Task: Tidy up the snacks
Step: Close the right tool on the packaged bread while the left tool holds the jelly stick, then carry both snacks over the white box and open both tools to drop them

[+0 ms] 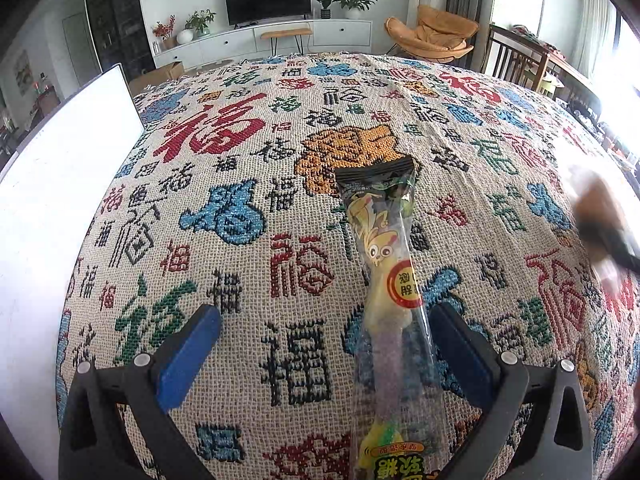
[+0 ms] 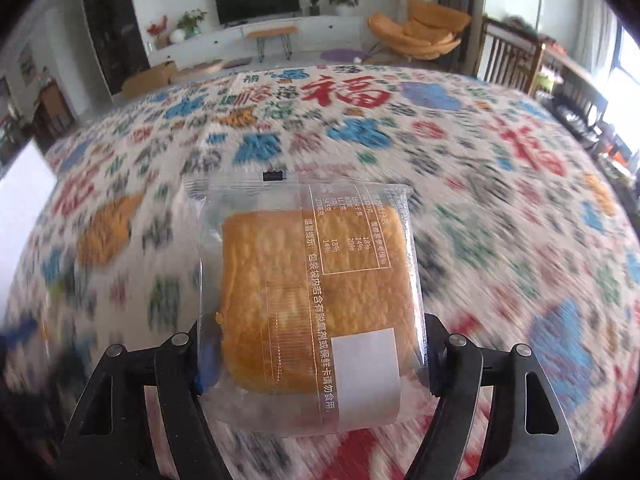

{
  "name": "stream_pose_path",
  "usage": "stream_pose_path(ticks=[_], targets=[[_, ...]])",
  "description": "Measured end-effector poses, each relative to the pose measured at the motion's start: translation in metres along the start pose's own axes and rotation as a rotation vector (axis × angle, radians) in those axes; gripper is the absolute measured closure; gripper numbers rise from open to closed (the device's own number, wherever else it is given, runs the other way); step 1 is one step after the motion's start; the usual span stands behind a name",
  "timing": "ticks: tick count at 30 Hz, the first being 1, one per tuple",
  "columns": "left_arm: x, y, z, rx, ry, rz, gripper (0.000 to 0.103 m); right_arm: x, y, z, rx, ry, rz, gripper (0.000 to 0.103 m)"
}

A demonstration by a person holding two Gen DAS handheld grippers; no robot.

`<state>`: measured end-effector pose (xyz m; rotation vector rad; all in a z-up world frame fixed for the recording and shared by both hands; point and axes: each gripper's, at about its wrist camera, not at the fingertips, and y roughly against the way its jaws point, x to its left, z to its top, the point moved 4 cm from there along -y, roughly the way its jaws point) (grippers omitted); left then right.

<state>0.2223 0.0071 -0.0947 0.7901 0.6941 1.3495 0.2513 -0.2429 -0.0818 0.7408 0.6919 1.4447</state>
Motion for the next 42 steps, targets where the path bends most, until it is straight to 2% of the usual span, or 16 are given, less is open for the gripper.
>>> stream_pose_path(ticks=[3,6,11,36,39,42], targets=[[0.000,-0.001,0.000,0.000,0.000,0.000,0.000,-0.012,0.024,-0.042,0.002,0.030,-0.008,0.023],[0.000,-0.001,0.000,0.000,-0.001,0.001,0.000,-0.012,0.031,-0.053,-0.031,0.056,-0.016,0.023],[0.001,-0.001,0.000,0.000,0.000,0.000,0.000,-0.016,0.021,-0.047,-0.001,0.018,0.009,0.014],[0.001,-0.002,-0.001,0.002,0.003,-0.003,0.000,-0.012,0.021,-0.050,-0.006,0.023,0.003,0.014],[0.002,-0.005,0.002,0.021,0.004,-0.009,0.000,-0.012,0.021,-0.050,-0.006,0.023,0.003,0.014],[0.002,-0.006,0.002,0.083,-0.045,-0.041,0.000,-0.012,0.021,-0.050,-0.006,0.022,0.004,0.014]])
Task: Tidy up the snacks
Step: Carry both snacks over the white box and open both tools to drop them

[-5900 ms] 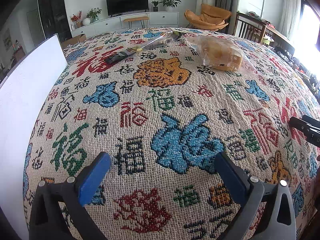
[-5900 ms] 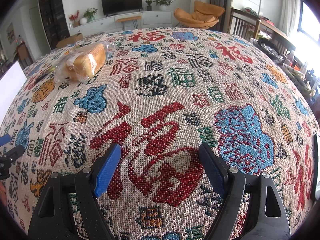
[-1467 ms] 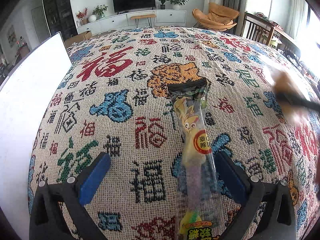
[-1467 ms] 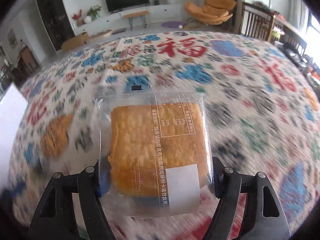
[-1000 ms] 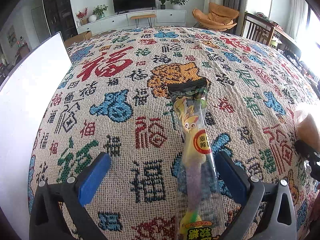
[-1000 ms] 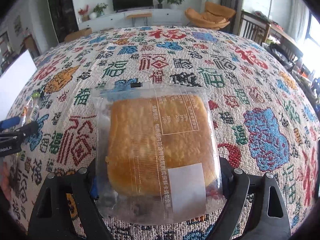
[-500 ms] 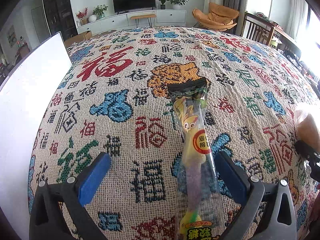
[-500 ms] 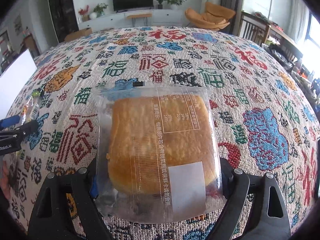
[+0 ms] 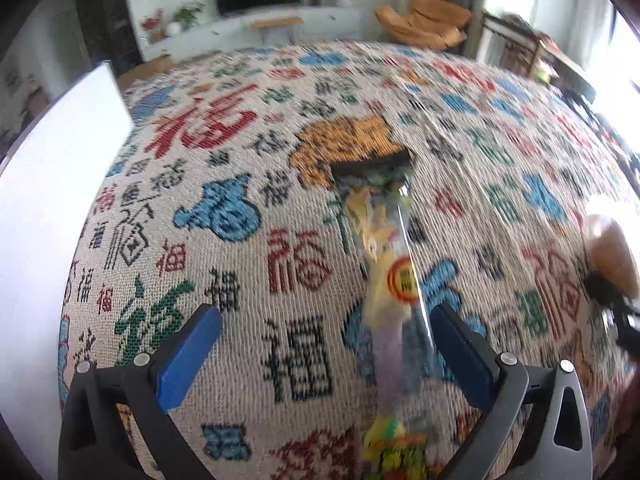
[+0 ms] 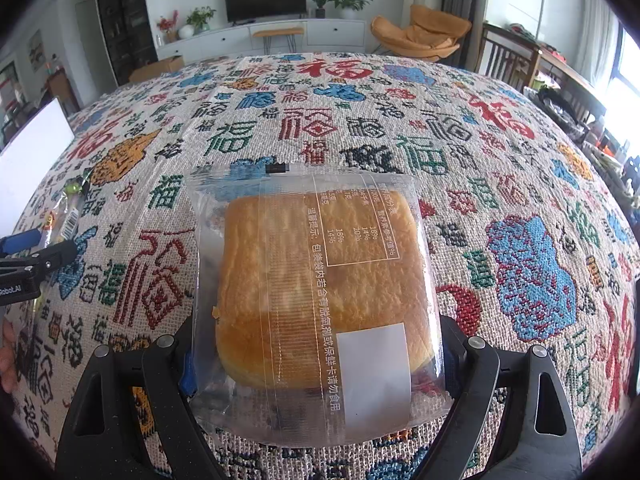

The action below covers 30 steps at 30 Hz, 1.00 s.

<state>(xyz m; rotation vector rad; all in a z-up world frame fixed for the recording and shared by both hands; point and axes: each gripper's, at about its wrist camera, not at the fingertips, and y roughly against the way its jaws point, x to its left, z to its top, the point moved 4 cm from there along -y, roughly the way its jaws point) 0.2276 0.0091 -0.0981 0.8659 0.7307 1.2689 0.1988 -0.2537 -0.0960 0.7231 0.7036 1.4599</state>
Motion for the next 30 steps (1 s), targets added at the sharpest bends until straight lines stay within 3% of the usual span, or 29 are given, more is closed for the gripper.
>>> stream_pose_path(ticks=[2,3,4,5,10,16,18,21,23,26,30], targets=[[-0.002,0.002,-0.002,0.039,-0.028,-0.028,0.005,0.000,0.000,0.000,0.000,0.000,0.000,0.014],[-0.004,0.006,-0.004,0.024,-0.049,-0.032,0.029,0.000,0.000,0.000,0.000,0.000,0.000,0.014],[-0.007,0.014,-0.005,-0.006,-0.071,-0.050,0.048,0.000,0.000,0.000,0.000,0.000,0.001,0.014],[-0.009,0.019,-0.007,-0.011,-0.081,-0.072,0.082,0.000,0.000,0.000,-0.001,-0.001,0.003,0.014],[0.001,0.054,-0.031,-0.020,0.041,-0.237,0.087,-0.003,0.005,-0.002,-0.018,-0.026,0.039,0.017],[0.029,0.174,-0.055,-0.238,0.191,-0.353,0.087,-0.008,0.037,-0.007,-0.021,-0.180,0.220,0.027],[0.042,0.210,-0.062,-0.300,0.231,-0.372,0.087,0.005,0.051,-0.003,-0.026,-0.209,0.285,0.027],[0.071,0.266,-0.070,-0.409,0.286,-0.381,0.087,0.054,0.082,0.019,-0.052,-0.151,0.398,0.027],[0.103,0.303,-0.077,-0.493,0.326,-0.349,0.087,0.103,0.107,0.038,-0.074,-0.078,0.494,0.027],[0.166,0.339,-0.084,-0.573,0.396,-0.223,0.086,0.186,0.145,0.070,-0.099,0.029,0.650,0.027],[0.241,0.337,-0.085,-0.535,0.469,-0.014,0.086,0.307,0.187,0.101,-0.123,0.213,0.795,0.027]])
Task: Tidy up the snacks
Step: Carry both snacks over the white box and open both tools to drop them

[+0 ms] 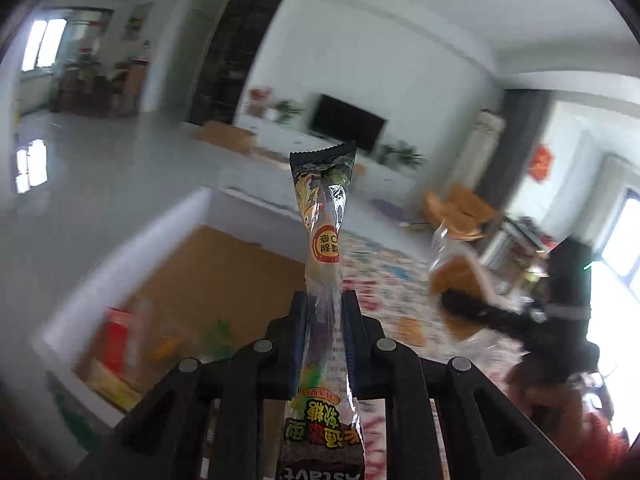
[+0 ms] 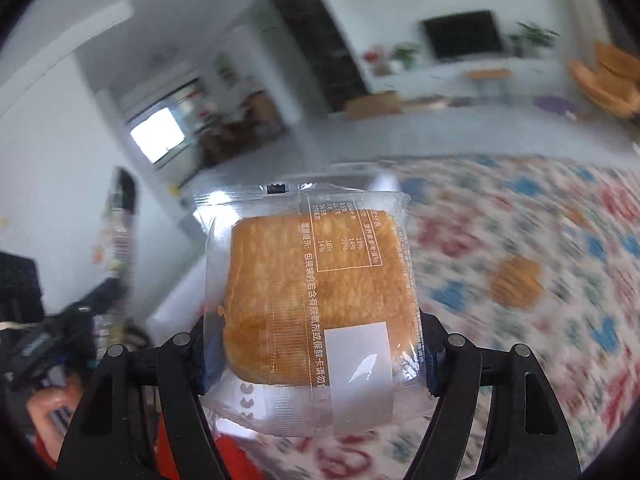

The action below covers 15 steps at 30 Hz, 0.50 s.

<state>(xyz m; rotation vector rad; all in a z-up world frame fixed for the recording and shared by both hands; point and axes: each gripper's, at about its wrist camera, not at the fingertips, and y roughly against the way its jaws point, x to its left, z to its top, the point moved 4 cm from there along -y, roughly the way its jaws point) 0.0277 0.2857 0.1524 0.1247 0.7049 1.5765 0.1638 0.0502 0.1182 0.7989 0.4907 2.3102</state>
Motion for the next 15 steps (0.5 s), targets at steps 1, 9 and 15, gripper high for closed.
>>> stream_pose_path(ticks=[1,9,15], targets=[[0.013,-0.007,0.002,0.015,-0.011,0.063,0.086,0.022,-0.018,0.010,0.012,0.035,0.016,0.026],[0.073,-0.060,-0.026,0.128,-0.015,0.276,0.018,0.083,-0.153,0.034,0.171,0.098,-0.049,0.025],[0.063,-0.058,-0.044,0.122,-0.098,0.388,0.013,0.071,-0.128,0.026,0.117,0.109,-0.065,0.025]])
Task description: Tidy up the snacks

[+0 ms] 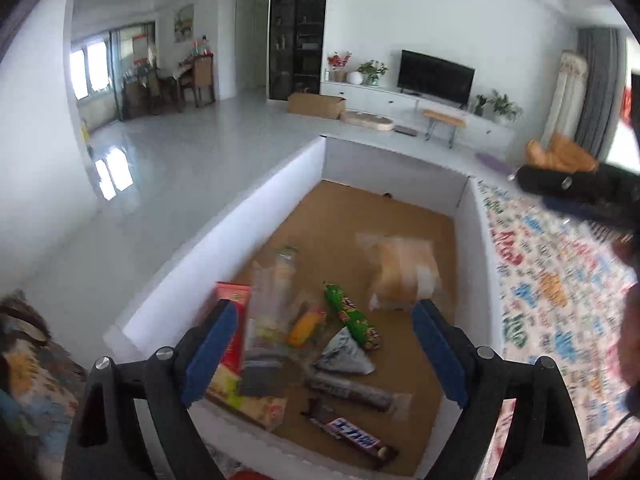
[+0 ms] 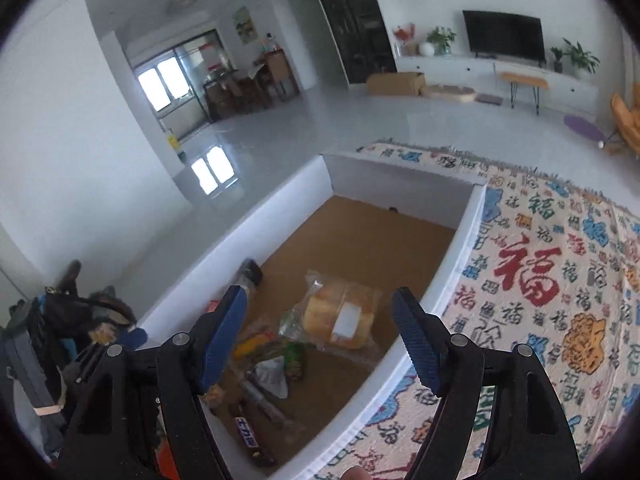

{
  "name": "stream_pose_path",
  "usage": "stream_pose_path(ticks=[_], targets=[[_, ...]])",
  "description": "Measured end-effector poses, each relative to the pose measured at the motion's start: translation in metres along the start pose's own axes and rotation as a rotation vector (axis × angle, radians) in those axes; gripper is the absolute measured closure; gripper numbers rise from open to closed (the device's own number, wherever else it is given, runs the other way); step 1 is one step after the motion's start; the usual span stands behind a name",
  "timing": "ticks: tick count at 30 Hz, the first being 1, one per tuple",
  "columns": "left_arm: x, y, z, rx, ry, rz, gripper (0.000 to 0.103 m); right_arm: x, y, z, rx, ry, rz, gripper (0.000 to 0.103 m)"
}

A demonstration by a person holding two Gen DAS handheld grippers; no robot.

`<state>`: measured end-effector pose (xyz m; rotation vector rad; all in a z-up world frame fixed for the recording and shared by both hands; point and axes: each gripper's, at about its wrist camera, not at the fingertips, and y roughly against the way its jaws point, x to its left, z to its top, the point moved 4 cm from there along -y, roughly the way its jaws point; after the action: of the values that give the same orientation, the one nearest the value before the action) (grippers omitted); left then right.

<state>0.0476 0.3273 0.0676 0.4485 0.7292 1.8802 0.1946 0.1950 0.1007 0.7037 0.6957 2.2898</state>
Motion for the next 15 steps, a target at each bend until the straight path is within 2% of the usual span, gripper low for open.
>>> stream_pose_path(ticks=[3,5,6,9,11,15], targets=[[-0.009,0.012,-0.002,-0.037,-0.036,0.076,0.010,-0.002,0.014,-0.003,-0.030,0.040,-0.051,0.025],[-0.005,0.018,-0.004,-0.045,-0.003,0.137,0.000,0.002,0.019,-0.008,-0.039,0.083,-0.086,0.023],[-0.005,0.021,-0.006,-0.066,0.007,0.151,0.000,0.003,0.020,-0.010,-0.038,0.098,-0.101,0.023],[-0.001,0.028,-0.011,-0.083,0.034,0.141,0.000,0.006,0.020,-0.021,-0.028,0.115,-0.134,0.023],[0.000,0.028,-0.012,-0.066,0.040,0.118,0.000,0.009,0.018,-0.031,-0.006,0.118,-0.138,0.023],[0.011,0.026,-0.017,-0.020,0.087,0.144,0.000,0.015,0.019,-0.043,0.031,0.139,-0.152,0.023]])
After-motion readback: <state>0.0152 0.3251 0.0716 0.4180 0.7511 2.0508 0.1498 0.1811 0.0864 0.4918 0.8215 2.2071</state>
